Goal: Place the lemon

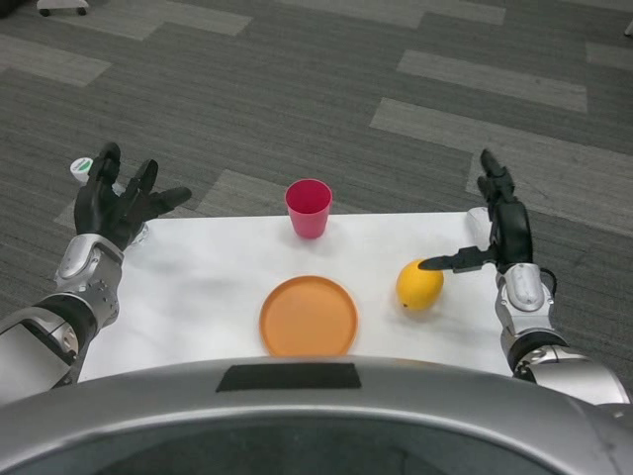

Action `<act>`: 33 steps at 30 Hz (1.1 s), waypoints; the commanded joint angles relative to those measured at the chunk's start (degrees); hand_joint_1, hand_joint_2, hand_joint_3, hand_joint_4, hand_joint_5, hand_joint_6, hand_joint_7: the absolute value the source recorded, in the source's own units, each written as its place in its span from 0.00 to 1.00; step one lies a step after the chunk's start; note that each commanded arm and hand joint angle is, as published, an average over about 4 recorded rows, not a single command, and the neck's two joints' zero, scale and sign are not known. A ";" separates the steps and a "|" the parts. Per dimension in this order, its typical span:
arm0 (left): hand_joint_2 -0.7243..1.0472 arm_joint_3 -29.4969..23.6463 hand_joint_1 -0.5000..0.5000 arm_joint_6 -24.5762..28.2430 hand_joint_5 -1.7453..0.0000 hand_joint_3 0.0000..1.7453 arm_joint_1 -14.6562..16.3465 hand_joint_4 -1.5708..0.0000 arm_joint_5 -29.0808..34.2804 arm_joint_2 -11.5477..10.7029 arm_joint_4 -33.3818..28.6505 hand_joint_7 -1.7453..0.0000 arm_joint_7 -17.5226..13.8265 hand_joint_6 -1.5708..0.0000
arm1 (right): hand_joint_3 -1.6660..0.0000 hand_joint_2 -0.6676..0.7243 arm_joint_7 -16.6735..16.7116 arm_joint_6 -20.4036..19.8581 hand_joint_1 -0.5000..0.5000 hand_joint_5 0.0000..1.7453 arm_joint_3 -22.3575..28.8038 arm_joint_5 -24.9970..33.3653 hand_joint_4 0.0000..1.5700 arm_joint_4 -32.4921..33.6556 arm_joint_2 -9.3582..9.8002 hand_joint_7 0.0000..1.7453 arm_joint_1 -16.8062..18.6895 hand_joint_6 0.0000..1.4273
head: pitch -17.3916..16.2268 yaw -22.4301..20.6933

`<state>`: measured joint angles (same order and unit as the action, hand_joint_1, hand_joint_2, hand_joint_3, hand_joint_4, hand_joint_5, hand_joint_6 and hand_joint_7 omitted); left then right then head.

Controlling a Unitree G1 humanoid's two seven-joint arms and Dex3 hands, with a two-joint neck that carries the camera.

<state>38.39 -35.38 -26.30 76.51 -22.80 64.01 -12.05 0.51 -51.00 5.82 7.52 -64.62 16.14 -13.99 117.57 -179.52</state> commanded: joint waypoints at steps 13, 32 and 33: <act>1.00 -0.66 1.00 -0.22 1.00 0.05 -0.04 0.95 -0.12 -0.14 -0.40 1.00 -0.08 1.00 | 0.95 0.82 0.55 -1.73 0.67 0.28 1.21 9.45 0.00 14.59 -0.61 0.04 3.86 0.00 | 0.90 1.81; 1.00 -1.21 1.00 -0.22 1.00 0.05 0.55 0.95 -0.14 -0.33 -1.00 1.00 -0.17 1.00 | 0.95 0.82 0.55 -1.73 0.71 0.39 1.57 9.80 0.02 16.57 -0.85 0.04 4.15 0.00 | 5.32 1.68; 1.00 -1.21 1.00 -0.22 1.00 0.05 0.55 0.95 -0.14 -0.36 -1.00 1.00 -0.17 1.00 | 0.95 0.82 0.55 -1.73 0.71 0.39 1.57 9.80 0.02 16.54 -0.85 0.04 4.15 0.00 | 5.45 1.70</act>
<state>37.52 -35.40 -26.19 76.49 -22.81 63.10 -12.05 0.89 -52.40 7.12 17.04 -48.89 15.47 -10.09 122.88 -177.84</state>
